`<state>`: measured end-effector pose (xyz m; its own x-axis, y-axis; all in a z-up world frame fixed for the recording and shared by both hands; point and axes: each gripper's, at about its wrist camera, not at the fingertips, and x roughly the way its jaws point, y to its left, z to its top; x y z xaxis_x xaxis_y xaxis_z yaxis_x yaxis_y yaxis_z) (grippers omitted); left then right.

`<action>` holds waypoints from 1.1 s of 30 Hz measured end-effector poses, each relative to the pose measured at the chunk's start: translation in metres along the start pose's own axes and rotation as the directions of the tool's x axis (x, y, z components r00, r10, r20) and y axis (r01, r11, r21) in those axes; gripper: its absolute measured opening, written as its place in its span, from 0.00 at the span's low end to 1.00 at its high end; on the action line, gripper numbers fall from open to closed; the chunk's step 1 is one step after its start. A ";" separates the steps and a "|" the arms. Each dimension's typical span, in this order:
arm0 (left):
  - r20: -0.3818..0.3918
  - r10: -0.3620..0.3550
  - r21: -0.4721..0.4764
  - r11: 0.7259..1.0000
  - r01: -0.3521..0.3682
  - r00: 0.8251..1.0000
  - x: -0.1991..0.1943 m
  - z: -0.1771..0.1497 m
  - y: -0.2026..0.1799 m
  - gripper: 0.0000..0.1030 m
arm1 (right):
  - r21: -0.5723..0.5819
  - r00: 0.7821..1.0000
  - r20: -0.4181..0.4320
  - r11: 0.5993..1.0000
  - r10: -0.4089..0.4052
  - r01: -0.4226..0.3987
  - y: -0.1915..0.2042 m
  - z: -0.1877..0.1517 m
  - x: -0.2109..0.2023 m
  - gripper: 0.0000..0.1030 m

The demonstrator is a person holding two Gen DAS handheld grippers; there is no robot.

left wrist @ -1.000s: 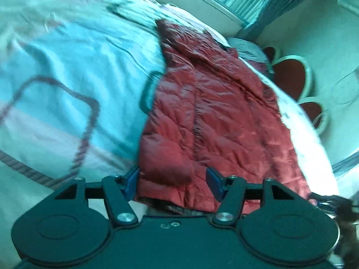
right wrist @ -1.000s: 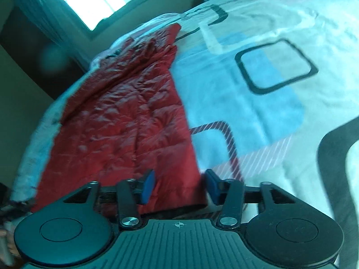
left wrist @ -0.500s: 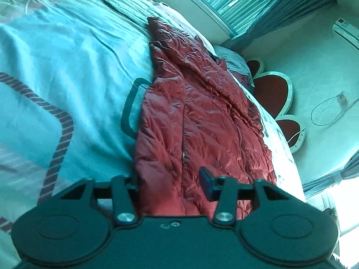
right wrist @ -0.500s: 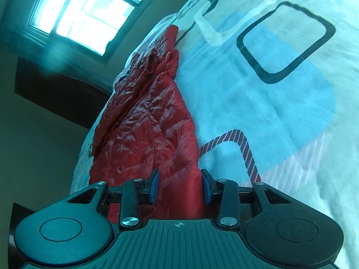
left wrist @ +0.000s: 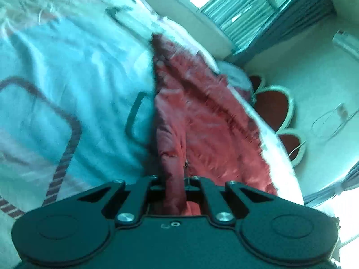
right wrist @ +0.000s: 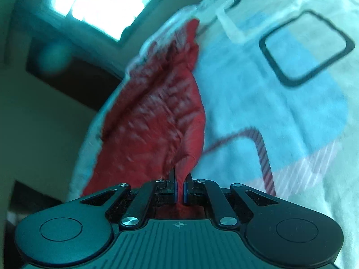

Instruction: Fold large clothes

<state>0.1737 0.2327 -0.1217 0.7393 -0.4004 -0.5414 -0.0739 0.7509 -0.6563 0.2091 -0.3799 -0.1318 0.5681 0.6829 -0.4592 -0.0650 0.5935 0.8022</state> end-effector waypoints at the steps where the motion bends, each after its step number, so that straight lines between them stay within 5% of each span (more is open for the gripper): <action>1: 0.022 -0.011 -0.005 1.000 0.011 1.000 -0.004 0.005 -0.003 0.05 | -0.003 1.000 0.021 1.000 0.010 -0.010 0.006 0.005 -0.003 0.04; 12: 0.201 -0.207 -0.027 0.976 0.217 0.957 0.019 0.095 -0.051 0.05 | -0.045 0.973 0.200 0.993 0.111 -0.104 0.072 0.104 0.014 0.04; 17: 0.215 -0.197 0.013 0.980 0.199 0.957 0.055 0.159 -0.074 0.05 | -0.010 0.962 0.239 0.991 0.134 -0.136 0.091 0.170 0.041 0.04; 24: 0.144 -0.154 0.076 0.987 0.145 0.977 0.137 0.239 -0.084 0.05 | 0.007 0.966 0.224 0.991 0.126 -0.131 0.098 0.267 0.106 0.04; 26: 0.116 -0.120 0.080 0.991 0.111 0.986 0.169 0.260 -0.083 0.11 | 0.037 0.971 0.214 0.992 0.108 -0.119 0.093 0.296 0.137 0.04; 27: 0.106 -0.097 0.064 0.994 0.091 0.990 0.188 0.271 -0.081 0.24 | 0.052 0.967 0.229 0.991 0.112 -0.127 0.087 0.308 0.150 0.05; 28: 0.102 -0.069 0.044 0.997 0.065 0.992 0.200 0.279 -0.075 0.40 | 0.078 0.962 0.254 0.990 0.097 -0.120 0.080 0.321 0.163 0.20; 29: 0.102 -0.027 0.009 1.000 0.026 0.994 0.212 0.285 -0.067 0.46 | 0.118 0.957 0.285 0.989 0.049 -0.085 0.075 0.328 0.171 0.75; 30: 0.093 0.009 -0.023 1.000 -0.007 0.996 0.221 0.288 -0.061 0.52 | 0.140 0.938 0.344 0.990 -0.034 -0.015 0.072 0.331 0.174 0.97; 32: 0.065 0.071 -0.008 0.998 -0.070 0.995 0.233 0.287 -0.052 0.62 | 0.071 0.938 0.343 0.997 -0.052 0.029 0.070 0.332 0.180 0.98; 33: 0.070 0.105 0.021 0.994 -0.107 0.992 0.234 0.284 -0.049 0.80 | 0.043 0.947 0.314 0.998 -0.064 0.054 0.067 0.331 0.186 0.95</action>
<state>0.5401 0.2508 -0.0669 0.7727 -0.2813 -0.5690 -0.1387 0.8000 -0.5838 0.5819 -0.3544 -0.0367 0.8002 0.4746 -0.3666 0.0011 0.6102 0.7922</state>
